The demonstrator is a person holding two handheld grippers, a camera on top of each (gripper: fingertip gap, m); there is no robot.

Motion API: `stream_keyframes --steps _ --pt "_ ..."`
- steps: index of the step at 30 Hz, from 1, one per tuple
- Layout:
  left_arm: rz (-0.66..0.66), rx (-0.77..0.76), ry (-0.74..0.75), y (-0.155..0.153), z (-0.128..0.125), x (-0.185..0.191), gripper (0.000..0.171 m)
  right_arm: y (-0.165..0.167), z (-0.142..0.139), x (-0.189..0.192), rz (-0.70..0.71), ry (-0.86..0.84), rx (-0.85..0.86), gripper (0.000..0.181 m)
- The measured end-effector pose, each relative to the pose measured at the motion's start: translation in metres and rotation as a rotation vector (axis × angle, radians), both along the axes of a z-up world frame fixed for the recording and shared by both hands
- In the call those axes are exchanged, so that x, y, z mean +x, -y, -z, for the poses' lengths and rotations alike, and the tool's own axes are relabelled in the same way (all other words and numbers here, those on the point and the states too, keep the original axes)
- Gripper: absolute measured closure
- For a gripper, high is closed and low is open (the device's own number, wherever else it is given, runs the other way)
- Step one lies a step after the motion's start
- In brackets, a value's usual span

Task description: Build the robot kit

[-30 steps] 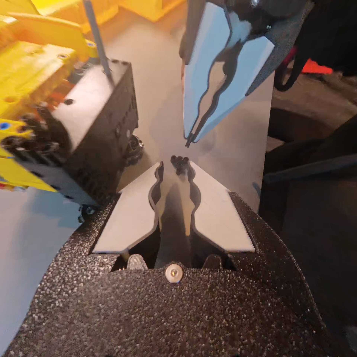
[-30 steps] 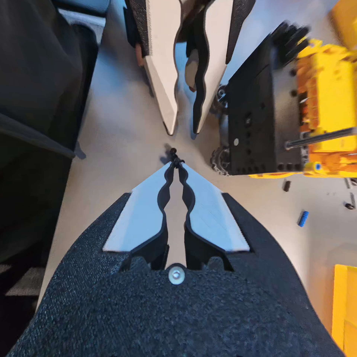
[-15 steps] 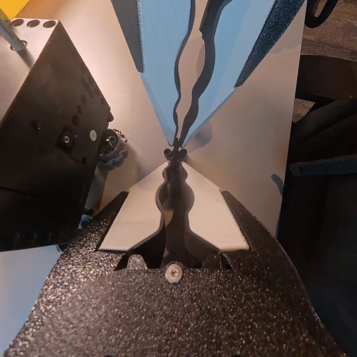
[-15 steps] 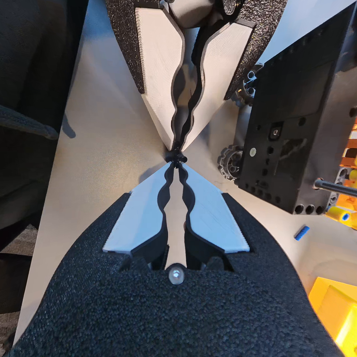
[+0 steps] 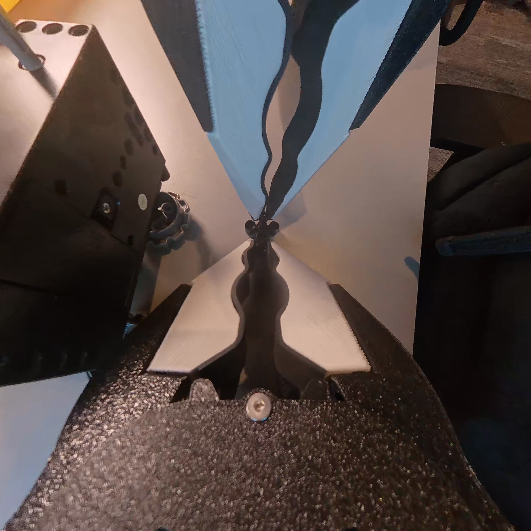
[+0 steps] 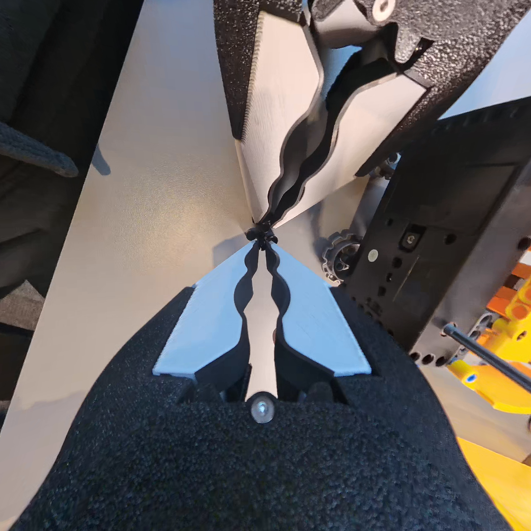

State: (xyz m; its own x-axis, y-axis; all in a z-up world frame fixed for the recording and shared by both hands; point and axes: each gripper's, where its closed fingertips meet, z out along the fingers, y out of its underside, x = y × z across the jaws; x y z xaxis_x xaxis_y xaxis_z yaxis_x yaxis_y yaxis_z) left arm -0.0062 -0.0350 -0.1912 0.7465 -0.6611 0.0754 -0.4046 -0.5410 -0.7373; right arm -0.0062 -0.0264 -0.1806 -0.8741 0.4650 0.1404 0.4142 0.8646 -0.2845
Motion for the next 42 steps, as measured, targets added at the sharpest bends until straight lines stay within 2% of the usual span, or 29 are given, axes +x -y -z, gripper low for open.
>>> stream_keyframes --steps 16,34,42 --pt "0.024 -0.034 0.038 0.001 -0.0001 -0.0001 0.167 0.0032 0.0004 0.0006 -0.239 0.072 0.165 0.177" --pt "0.046 -0.057 0.064 0.002 -0.0006 -0.0003 0.167 0.0047 0.0054 0.0006 -0.251 0.093 0.136 0.177" --pt "0.046 -0.047 0.053 0.0024 -0.0002 -0.0004 0.167 0.0059 0.0056 0.0014 -0.207 0.095 0.046 0.177"
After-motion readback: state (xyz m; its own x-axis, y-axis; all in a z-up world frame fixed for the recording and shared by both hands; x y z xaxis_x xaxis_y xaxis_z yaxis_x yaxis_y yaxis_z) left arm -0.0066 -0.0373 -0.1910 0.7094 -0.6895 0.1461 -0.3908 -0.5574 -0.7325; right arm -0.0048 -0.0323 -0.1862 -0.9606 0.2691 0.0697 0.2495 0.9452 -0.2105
